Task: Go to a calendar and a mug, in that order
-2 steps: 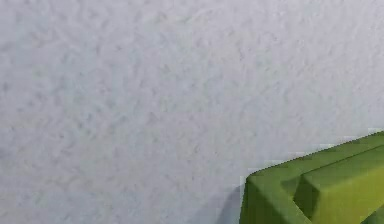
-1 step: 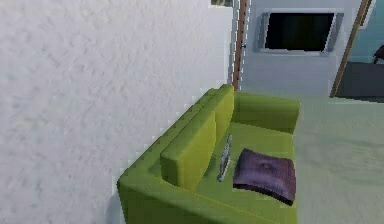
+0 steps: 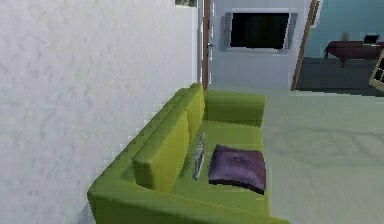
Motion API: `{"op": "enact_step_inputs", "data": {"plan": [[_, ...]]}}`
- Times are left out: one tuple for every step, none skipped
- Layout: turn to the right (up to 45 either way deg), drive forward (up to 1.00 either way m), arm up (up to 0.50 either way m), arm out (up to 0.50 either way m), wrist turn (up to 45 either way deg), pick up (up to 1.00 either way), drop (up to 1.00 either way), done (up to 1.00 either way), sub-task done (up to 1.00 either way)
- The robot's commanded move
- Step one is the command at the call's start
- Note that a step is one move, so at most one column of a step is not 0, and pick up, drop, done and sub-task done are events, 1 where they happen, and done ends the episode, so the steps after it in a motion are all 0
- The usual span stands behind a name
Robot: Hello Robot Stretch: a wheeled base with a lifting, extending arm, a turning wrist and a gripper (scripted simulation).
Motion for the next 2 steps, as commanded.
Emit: {"op": "enact_step_inputs", "data": {"plan": [[0.0, 0.00, 0.00, 0.00, 0.0, 0.00, 0.00, 0.00, 1.00], [45.0, 0.00, 0.00, 0.00, 0.0, 0.00, 0.00, 0.00, 0.00]]}}
